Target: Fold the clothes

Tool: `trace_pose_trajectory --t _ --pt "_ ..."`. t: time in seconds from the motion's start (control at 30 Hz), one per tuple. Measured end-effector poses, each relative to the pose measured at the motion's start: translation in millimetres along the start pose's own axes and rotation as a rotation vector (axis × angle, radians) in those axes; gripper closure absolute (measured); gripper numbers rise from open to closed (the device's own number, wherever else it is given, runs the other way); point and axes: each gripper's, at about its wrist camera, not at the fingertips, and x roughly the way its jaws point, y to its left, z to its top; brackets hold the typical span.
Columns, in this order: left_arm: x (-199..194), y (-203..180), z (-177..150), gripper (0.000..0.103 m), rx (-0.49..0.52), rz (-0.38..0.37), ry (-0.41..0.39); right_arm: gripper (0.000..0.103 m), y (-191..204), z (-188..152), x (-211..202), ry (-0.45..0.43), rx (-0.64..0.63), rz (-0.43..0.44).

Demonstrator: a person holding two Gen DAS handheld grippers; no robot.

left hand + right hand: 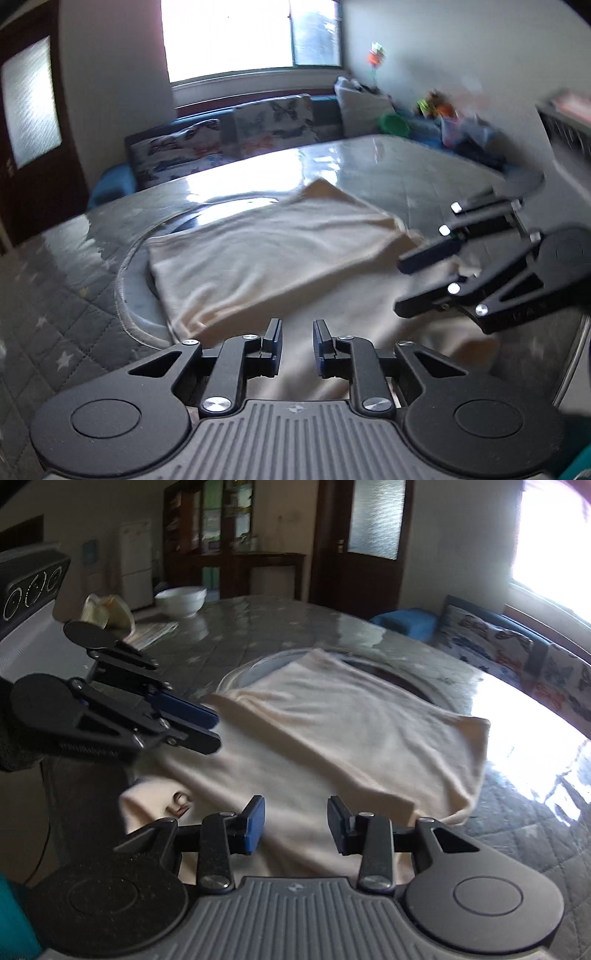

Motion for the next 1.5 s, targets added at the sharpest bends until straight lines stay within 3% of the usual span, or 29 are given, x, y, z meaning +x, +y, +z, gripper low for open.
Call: trace_pose_trajectory --t 0.2,0.5,0.67,0.73,0.87,1.07,1.1,1.17,1.2,1.3,1.5 --pt "-6.6 1.3 -14.0 0.076 0.004 0.024 0.001 0.065 2.9 -7.0 -5.2 0.012 -0.018 -0.006" --pt "-22.3 2.5 -22.5 0.073 0.041 0.044 0.001 0.065 -17.0 -16.8 -18.4 0.0 0.116 -0.003" --pt "-42.3 -2.7 -30.6 0.072 0.128 0.025 -0.002 0.065 -32.6 -26.8 -20.8 0.015 0.211 0.002" --pt "-47.6 -10.4 -36.2 0.058 0.185 0.017 0.0 0.064 -32.1 -26.8 -24.3 0.006 0.215 0.006" --pt "-48.8 -29.6 -45.1 0.056 0.312 0.013 -0.014 0.062 -28.9 -24.9 -33.9 0.0 0.185 -0.007" --pt "-29.7 -46.2 -47.7 0.056 0.385 -0.01 -0.042 0.053 -17.0 -30.1 -51.0 0.024 0.071 -0.044" --pt "-27.0 -48.9 -48.3 0.057 0.4 -0.012 -0.05 0.049 -14.3 -31.8 -54.1 0.029 0.046 -0.052" --pt "-24.3 -49.3 -46.1 0.073 0.404 -0.024 -0.069 0.043 -9.2 -35.5 -59.7 0.037 -0.001 -0.06" --pt "-23.7 -47.5 -43.5 0.082 0.392 -0.028 -0.078 0.035 -6.8 -37.6 -62.2 0.04 -0.023 -0.06" --pt "-22.1 -37.1 -30.9 0.092 0.327 -0.037 -0.101 0.027 1.1 -42.9 -66.7 0.04 -0.081 -0.05" --pt "-16.1 -16.1 -1.7 0.092 0.209 -0.057 -0.128 0.027 17.1 -42.4 -53.7 -0.017 -0.207 -0.073"
